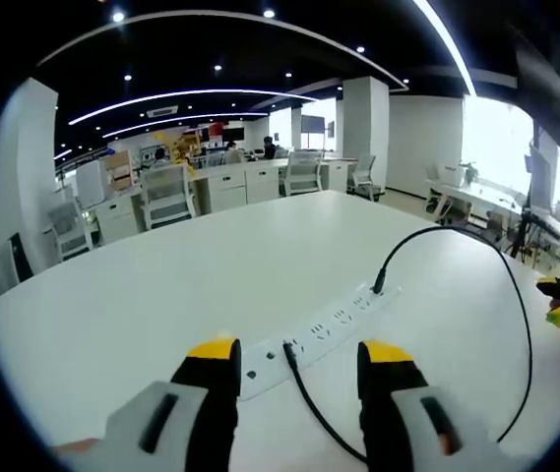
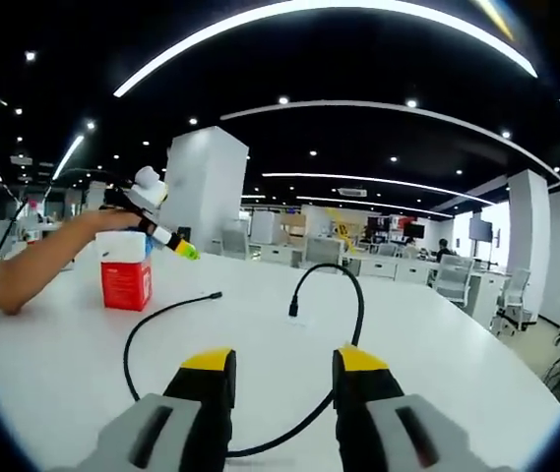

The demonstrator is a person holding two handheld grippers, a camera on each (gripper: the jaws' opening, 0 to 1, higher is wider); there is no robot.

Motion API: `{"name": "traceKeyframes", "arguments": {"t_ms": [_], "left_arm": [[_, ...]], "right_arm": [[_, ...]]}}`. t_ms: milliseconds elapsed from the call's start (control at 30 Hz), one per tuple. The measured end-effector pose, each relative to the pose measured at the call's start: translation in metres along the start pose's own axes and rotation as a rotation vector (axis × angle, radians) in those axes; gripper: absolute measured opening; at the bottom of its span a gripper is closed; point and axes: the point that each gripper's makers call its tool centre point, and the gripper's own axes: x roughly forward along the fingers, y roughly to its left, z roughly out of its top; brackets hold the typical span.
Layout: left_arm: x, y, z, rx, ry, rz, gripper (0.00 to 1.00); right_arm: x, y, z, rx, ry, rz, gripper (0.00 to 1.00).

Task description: Find the data cable on the table. Grasp the USB connector end of the cable and insert it into the USB port on the table

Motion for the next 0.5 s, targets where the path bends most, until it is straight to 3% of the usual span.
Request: {"name": "traceKeyframes", "arguments": {"t_ms": [500], "left_arm": [[0.000,0.000,0.001,0.000,-0.006,-0.001,0.47]], "right_arm": [[-0.025,-0.014,-0.005,0.078,0.013,-0.068,0.44]]}}
